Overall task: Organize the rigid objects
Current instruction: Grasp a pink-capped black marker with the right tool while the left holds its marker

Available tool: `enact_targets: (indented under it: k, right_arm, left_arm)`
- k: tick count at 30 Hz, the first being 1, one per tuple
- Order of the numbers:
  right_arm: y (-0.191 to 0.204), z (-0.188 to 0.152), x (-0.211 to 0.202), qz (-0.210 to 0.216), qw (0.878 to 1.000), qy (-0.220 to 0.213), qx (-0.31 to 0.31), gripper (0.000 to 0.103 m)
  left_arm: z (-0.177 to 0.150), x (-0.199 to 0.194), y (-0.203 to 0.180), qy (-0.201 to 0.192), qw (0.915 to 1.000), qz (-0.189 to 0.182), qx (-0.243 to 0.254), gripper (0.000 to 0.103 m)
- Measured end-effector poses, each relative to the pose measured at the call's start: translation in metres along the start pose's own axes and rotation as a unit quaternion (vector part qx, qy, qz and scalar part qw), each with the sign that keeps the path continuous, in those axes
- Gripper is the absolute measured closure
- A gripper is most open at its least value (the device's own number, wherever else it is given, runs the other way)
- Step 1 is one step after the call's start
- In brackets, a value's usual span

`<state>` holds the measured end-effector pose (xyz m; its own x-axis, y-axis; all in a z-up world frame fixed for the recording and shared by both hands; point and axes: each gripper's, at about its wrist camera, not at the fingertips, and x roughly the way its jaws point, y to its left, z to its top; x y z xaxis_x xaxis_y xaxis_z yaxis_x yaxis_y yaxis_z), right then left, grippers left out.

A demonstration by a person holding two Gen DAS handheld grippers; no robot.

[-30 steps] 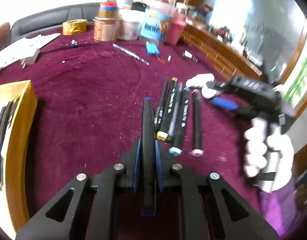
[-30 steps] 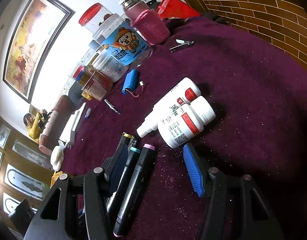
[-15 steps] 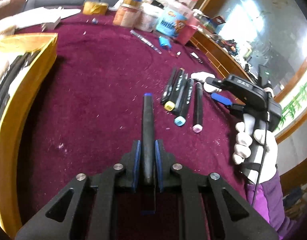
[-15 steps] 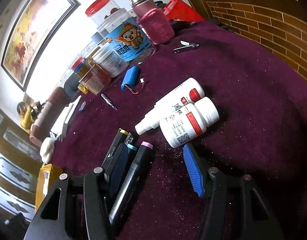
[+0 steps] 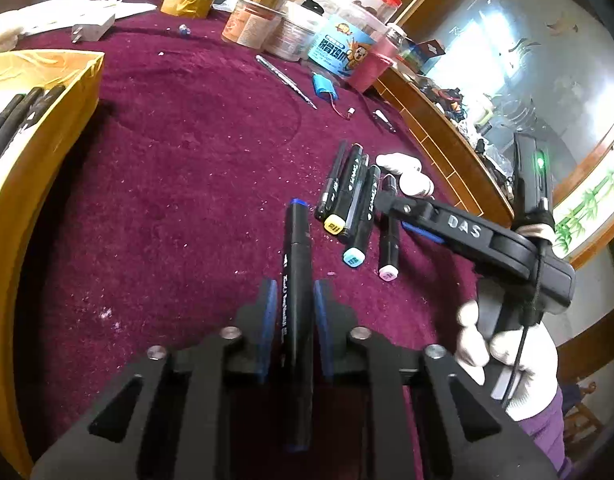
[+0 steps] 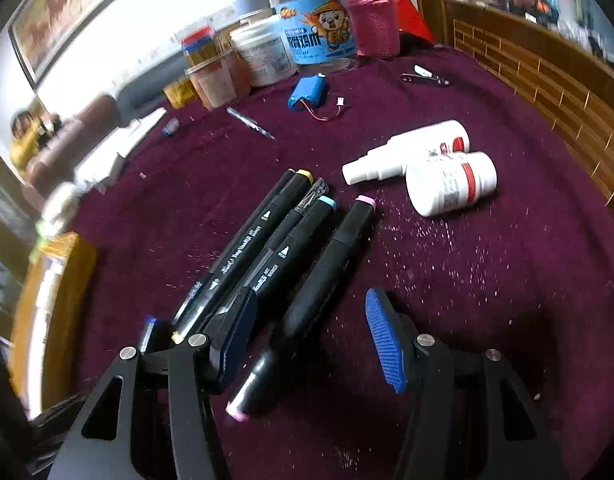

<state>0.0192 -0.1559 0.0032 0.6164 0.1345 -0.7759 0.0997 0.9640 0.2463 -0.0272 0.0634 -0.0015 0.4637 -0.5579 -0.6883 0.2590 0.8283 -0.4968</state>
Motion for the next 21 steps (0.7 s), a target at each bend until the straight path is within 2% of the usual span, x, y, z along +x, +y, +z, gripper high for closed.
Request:
enact_targets:
  k: [1,2,3,4,6,7,8,10,13,14,15,17,18,21]
  right_arm:
    - [0.003,0.002,0.002,-0.007,1.000,-0.002,-0.006,0.054]
    - [0.007,0.004,0.002,-0.019,1.000,-0.008,-0.016,0.062]
    - [0.009,0.005,0.002,-0.022,0.999,-0.013,-0.021,0.071]
    - [0.010,0.005,0.001,-0.021,0.999,-0.012,-0.021,0.089]
    - [0.006,0.005,-0.003,-0.016,1.000,-0.003,-0.010,0.092]
    - [0.004,0.004,-0.006,-0.012,1.000,-0.004,-0.006,0.100]
    - [0.000,0.002,-0.011,-0.007,1.000,-0.002,-0.003,0.103]
    - [-0.006,-0.003,-0.020,0.011,1.000,0.001,0.005,0.103]
    - [-0.003,-0.008,-0.028,0.014,1.000,-0.003,-0.015,0.102]
    - [-0.002,-0.010,-0.030,0.014,1.000,-0.005,-0.019,0.099]
    - [-0.002,-0.010,-0.032,0.013,1.000,-0.007,-0.019,0.096]
    - [-0.001,-0.010,-0.032,0.014,1.000,-0.010,-0.016,0.070]
    - [0.000,-0.010,-0.030,0.011,1.000,-0.009,-0.015,0.064]
    - [0.004,-0.011,-0.021,0.002,1.000,-0.004,-0.016,0.061]
  left_arm:
    - [0.000,-0.001,0.001,0.000,1.0000,-0.004,-0.003,0.090]
    - [-0.001,-0.001,0.002,0.000,1.0000,-0.006,-0.005,0.090]
    - [-0.001,-0.003,0.003,-0.002,0.9999,-0.009,-0.008,0.090]
    - [-0.001,-0.004,0.004,-0.005,0.9999,-0.011,-0.010,0.090]
    - [-0.002,-0.007,0.004,-0.011,0.9998,-0.013,-0.009,0.090]
    - [-0.003,-0.008,0.004,-0.011,0.9998,-0.013,-0.008,0.090]
    - [-0.003,-0.008,0.004,-0.012,0.9998,-0.014,-0.008,0.090]
    - [-0.003,-0.010,0.003,-0.016,0.9997,-0.020,-0.006,0.090]
    - [-0.003,-0.009,0.002,-0.013,0.9998,-0.016,-0.005,0.090]
    - [-0.003,-0.008,0.004,-0.011,0.9998,-0.010,-0.011,0.086]
    - [-0.003,-0.007,0.006,-0.010,0.9997,-0.012,-0.016,0.084]
    - [-0.002,-0.005,0.008,-0.007,0.9996,-0.013,-0.022,0.083]
    - [-0.002,-0.004,0.006,-0.006,0.9998,-0.010,-0.018,0.081]
    - [-0.002,-0.003,-0.004,-0.005,0.9999,0.011,0.004,0.078]
